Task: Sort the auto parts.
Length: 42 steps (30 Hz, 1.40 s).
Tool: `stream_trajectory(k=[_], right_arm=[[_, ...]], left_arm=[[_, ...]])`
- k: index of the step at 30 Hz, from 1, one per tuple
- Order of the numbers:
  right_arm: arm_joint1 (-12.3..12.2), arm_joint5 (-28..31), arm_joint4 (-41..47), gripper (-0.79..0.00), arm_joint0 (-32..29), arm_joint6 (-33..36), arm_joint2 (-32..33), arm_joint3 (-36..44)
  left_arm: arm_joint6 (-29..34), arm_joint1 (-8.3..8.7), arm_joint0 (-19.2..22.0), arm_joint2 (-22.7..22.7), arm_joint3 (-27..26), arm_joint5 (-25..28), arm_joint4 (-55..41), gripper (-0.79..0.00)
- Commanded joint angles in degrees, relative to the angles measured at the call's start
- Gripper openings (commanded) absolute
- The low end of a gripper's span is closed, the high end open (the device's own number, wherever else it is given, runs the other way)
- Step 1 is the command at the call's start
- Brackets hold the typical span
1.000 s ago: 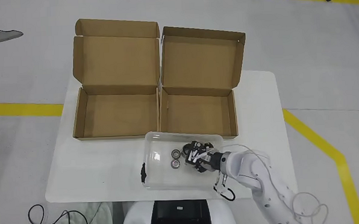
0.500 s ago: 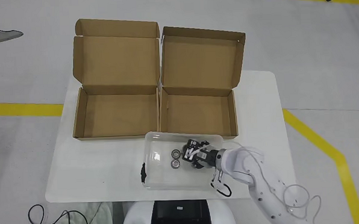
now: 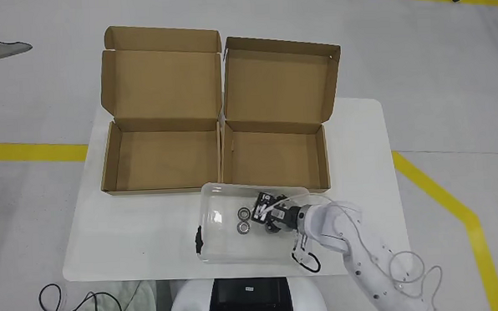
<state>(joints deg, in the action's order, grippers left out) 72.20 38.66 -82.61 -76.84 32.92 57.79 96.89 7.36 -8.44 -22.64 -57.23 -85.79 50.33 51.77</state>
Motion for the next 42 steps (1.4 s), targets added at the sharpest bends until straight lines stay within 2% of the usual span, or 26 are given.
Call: stream_trajectory(k=[1,9,15,32,42], right_arm=[[-0.1,-0.1,0.1,-0.785,-0.3,-0.8,0.3,0.3],[-0.9,0.8,0.5,-0.785,-1.4,-7.3,2.0,1.2],[-1.2,1.1,1.2,-0.785,-1.6,-14.7,3.0,2.2],[-1.4,6.5,5.2,-0.785,4.4,-45.2,5.2,1.5],[-1.3,10.0,6.0,-0.785,8.6,-65.9,6.6,-2.6]], left_arm=[[0.0,0.0,0.0,0.0,0.0,0.0,0.0,0.0],[0.0,0.0,0.0,0.0,0.0,0.0,0.0,0.0],[0.0,0.0,0.0,0.0,0.0,0.0,0.0,0.0],[0.0,0.0,0.0,0.0,0.0,0.0,0.0,0.0],[0.0,0.0,0.0,0.0,0.0,0.0,0.0,0.0]])
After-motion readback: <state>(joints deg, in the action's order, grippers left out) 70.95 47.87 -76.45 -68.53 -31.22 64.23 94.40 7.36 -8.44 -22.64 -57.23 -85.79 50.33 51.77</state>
